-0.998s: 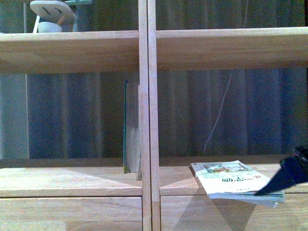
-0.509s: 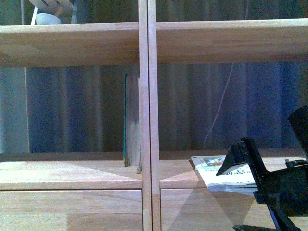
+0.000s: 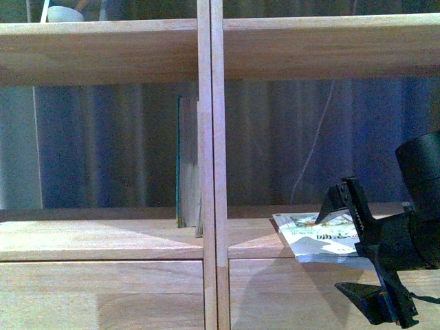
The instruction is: Organize books on shelf
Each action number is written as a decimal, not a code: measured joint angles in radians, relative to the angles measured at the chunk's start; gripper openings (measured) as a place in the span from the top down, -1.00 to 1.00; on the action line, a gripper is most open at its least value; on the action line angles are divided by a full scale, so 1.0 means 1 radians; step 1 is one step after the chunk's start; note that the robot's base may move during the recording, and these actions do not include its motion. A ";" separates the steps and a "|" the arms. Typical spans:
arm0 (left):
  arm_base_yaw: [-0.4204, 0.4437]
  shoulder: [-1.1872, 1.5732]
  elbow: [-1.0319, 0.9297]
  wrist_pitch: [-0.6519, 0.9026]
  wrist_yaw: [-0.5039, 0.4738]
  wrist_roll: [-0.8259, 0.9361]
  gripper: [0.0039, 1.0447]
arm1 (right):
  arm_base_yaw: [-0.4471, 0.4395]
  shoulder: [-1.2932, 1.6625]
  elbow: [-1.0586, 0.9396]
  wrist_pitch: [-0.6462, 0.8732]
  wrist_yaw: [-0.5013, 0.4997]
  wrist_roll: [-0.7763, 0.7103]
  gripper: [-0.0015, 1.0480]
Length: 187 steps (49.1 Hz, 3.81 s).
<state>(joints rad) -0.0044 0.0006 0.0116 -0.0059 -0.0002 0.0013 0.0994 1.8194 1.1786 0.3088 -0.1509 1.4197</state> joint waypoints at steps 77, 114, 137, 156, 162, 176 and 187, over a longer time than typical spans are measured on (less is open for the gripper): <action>0.000 0.000 0.000 0.000 0.000 0.000 -0.86 | -0.023 -0.049 -0.042 0.056 0.016 -0.108 0.86; 0.000 0.000 0.000 0.000 0.000 0.000 -0.86 | -0.122 -0.576 -0.229 0.005 -0.428 -0.311 0.86; 0.000 0.000 0.000 0.000 0.000 0.000 -0.86 | 0.020 -0.624 -0.241 0.095 -0.472 -0.315 0.86; 0.000 0.000 0.000 0.000 0.000 0.000 -0.86 | 0.199 -0.460 -0.037 0.081 -0.403 -0.392 0.86; 0.038 0.047 0.001 0.055 0.099 -0.082 -0.86 | 0.217 -0.439 -0.002 0.074 -0.392 -0.416 0.86; 0.155 0.561 0.137 0.521 0.468 -0.539 -0.86 | 0.220 -0.438 -0.003 0.078 -0.396 -0.442 0.86; 0.070 0.729 0.214 0.822 0.524 -0.810 -0.86 | 0.253 -0.440 -0.018 0.083 -0.403 -0.453 0.86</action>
<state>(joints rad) 0.0658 0.7300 0.2260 0.8165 0.5236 -0.8085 0.3527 1.3792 1.1606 0.3916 -0.5541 0.9668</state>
